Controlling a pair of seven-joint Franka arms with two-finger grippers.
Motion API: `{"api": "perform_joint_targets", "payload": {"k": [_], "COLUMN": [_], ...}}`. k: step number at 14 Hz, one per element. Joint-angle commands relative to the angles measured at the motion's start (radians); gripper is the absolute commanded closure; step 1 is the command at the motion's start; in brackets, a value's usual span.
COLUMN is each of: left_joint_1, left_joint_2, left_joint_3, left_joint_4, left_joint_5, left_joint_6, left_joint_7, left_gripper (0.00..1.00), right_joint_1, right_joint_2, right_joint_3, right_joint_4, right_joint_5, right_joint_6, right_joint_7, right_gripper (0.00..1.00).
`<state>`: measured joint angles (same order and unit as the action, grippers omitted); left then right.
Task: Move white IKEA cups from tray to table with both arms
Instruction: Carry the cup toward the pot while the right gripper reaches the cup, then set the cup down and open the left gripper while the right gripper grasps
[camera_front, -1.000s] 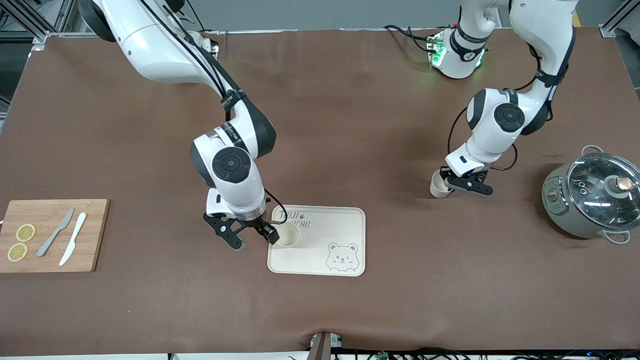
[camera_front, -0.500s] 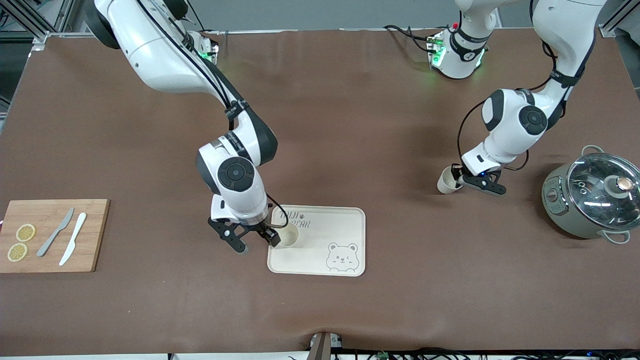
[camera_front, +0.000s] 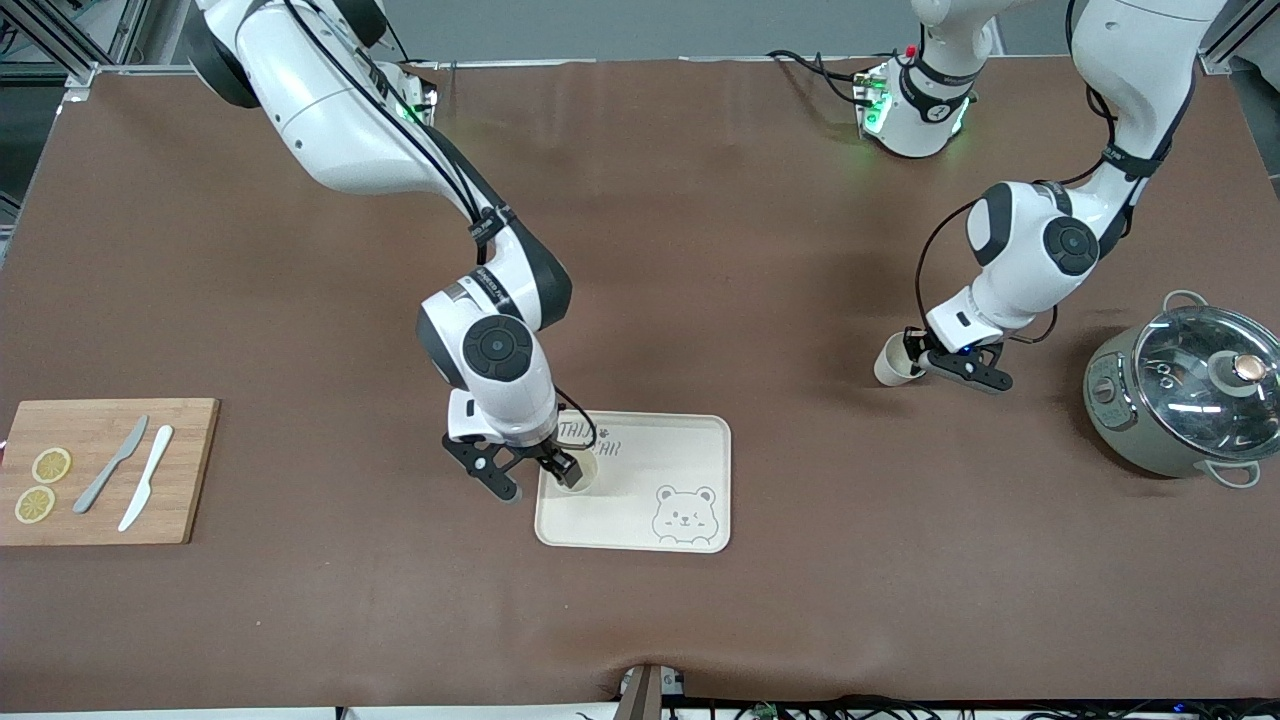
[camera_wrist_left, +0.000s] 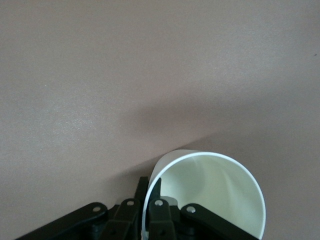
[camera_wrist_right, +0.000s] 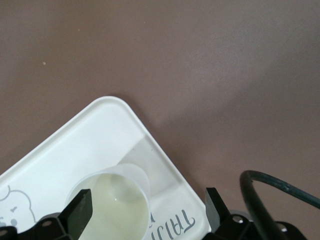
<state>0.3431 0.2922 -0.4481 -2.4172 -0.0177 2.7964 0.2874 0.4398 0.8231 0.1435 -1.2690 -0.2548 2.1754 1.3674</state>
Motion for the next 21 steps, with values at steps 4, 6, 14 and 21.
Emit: {"api": "perform_joint_targets", "payload": {"k": [4,6,14,21], "left_joint_1": [0.013,0.013,0.011,0.016], "left_joint_2": [-0.005,-0.008,-0.012,-0.059], "left_joint_3": [-0.021,-0.021,-0.021,-0.021], "left_joint_4": [0.0,0.0,0.001,-0.003], "left_joint_5": [-0.018,-0.018,-0.018,-0.019], "left_joint_6": [0.005,0.005,0.005,-0.005], "left_joint_7": [0.044,0.044,0.049,0.044], "left_gripper": [1.0,0.54,0.27,0.22], "right_joint_1": [0.016,0.017,0.016,0.013], "right_joint_2": [0.008,0.017,0.025,0.031], "right_joint_3": [0.002,0.002,0.001,-0.001], "right_joint_4": [-0.015,-0.015,-0.061,-0.059], "right_joint_5": [-0.018,-0.021,-0.041,-0.044], "right_joint_6": [0.0,0.0,0.057,0.058], "right_joint_7": [0.027,0.027,0.025,0.024], "right_gripper": [0.0,0.0,0.0,0.0]}}
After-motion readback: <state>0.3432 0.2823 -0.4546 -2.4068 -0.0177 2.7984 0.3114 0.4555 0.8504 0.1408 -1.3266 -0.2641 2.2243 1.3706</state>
